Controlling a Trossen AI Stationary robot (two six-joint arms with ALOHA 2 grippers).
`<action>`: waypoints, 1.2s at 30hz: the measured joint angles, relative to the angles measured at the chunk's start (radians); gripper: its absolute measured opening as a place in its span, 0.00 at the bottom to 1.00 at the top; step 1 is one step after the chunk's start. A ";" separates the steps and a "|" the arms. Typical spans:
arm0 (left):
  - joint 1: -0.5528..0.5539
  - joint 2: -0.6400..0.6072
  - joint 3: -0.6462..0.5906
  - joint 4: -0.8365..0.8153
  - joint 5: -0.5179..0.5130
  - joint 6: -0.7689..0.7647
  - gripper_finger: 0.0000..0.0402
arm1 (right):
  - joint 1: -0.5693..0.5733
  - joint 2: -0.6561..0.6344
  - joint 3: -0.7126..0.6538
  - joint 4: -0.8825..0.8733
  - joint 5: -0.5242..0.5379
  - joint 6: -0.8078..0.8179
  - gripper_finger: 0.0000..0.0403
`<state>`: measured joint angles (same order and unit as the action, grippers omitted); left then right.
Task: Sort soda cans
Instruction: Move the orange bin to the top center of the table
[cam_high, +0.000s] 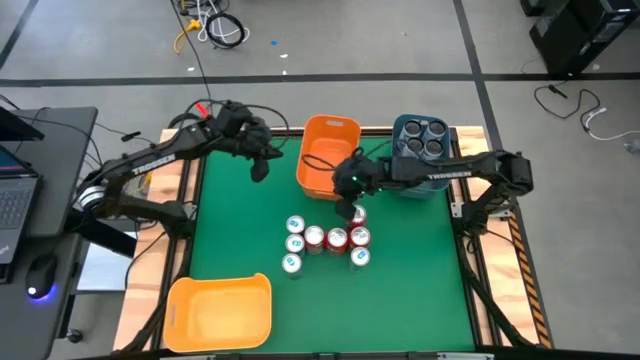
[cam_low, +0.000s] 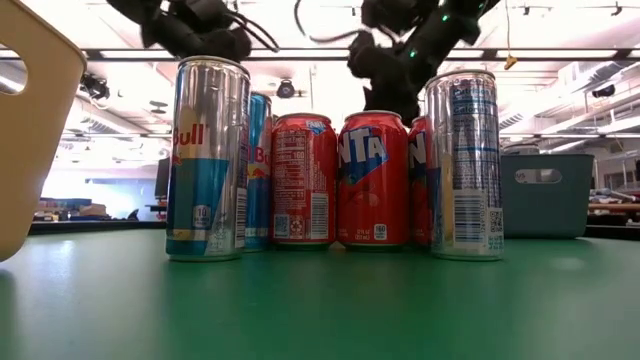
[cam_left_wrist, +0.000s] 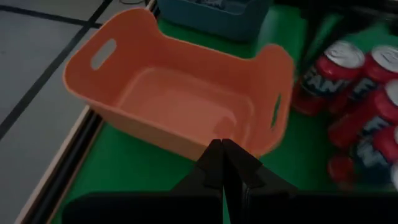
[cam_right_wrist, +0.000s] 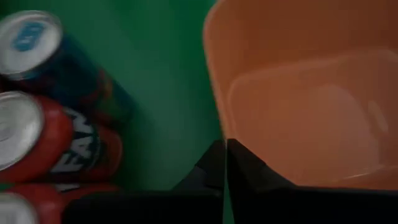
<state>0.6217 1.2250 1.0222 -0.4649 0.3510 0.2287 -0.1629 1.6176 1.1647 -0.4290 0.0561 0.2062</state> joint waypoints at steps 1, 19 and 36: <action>-0.006 -0.021 -0.010 0.009 0.000 0.000 0.00 | -0.015 0.004 0.001 -0.007 -0.017 0.000 0.01; -0.138 -0.191 -0.063 0.004 -0.012 0.015 0.00 | -0.021 -0.044 0.001 0.051 -0.076 -0.024 0.01; -0.270 -0.191 -0.063 -0.036 -0.056 0.027 0.00 | -0.059 0.024 0.000 0.003 0.039 -0.001 0.00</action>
<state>0.3516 1.0340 0.9588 -0.5011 0.2950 0.2560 -0.2214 1.6419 1.1642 -0.4262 0.0953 0.2049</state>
